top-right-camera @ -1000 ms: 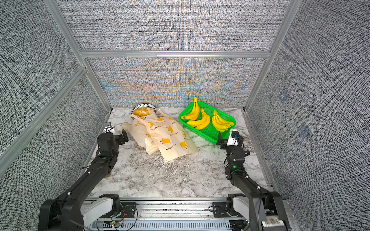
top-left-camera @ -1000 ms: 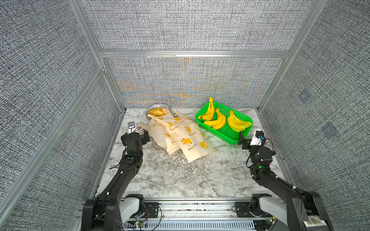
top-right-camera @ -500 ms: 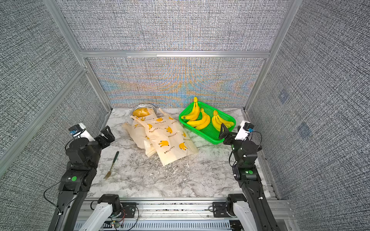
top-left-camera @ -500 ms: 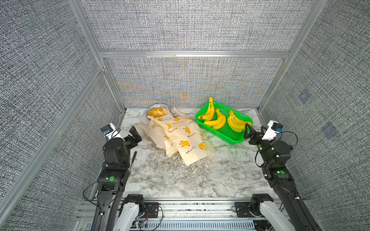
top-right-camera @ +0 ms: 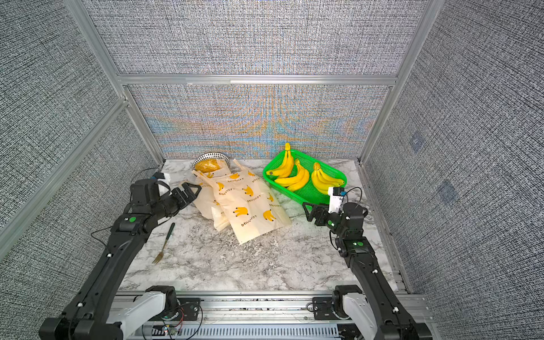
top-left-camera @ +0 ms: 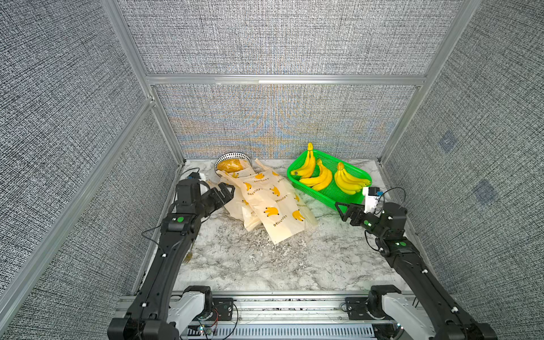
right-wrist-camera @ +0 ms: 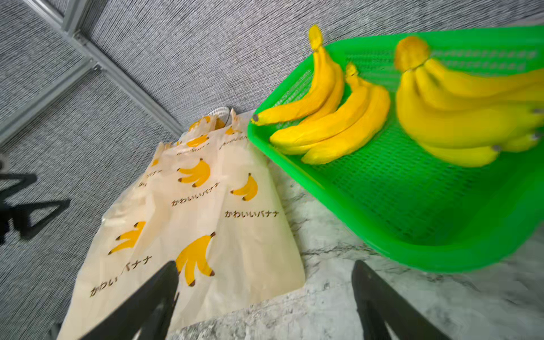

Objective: Place the banana into a plastic bag & tie a knot
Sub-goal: Pick up the plastic bag.

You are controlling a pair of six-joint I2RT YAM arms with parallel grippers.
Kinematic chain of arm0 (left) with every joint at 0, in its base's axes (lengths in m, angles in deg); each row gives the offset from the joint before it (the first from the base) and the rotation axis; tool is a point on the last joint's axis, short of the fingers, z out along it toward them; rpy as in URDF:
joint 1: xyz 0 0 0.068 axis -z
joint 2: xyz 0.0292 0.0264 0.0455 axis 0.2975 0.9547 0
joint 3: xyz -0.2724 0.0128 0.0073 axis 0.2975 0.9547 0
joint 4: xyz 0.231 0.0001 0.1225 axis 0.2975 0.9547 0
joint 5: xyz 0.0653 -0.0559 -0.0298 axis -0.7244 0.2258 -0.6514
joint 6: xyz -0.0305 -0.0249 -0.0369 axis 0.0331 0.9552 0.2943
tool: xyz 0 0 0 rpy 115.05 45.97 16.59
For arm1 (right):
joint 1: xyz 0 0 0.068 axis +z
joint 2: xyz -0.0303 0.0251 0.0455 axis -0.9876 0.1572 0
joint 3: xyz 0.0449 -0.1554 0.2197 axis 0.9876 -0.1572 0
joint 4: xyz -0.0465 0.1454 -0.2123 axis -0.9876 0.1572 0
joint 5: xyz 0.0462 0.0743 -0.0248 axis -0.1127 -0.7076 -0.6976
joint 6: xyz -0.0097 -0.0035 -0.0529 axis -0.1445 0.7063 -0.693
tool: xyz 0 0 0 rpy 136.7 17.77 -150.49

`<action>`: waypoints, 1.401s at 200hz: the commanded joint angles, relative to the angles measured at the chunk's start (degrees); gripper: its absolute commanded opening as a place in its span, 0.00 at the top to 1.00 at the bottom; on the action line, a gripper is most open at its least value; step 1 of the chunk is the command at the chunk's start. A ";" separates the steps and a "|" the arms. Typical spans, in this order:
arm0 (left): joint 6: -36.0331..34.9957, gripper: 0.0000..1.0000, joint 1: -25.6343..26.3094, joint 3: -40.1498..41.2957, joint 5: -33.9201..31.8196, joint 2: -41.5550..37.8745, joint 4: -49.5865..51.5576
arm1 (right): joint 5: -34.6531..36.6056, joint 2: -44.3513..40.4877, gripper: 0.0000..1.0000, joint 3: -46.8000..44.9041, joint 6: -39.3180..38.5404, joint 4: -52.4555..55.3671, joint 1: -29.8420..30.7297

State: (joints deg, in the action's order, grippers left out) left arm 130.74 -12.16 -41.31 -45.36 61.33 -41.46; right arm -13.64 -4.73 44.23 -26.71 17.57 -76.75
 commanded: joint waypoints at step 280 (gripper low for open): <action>-13.61 1.00 -0.53 -48.76 -12.60 39.72 20.24 | 0.24 1.84 0.14 2.16 0.96 2.11 15.55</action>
State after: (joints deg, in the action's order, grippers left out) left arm 121.06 -13.37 -88.39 -56.74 104.41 -22.59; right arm -12.57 -2.77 44.89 -26.81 20.39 -62.28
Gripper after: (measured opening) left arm 0.052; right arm 0.861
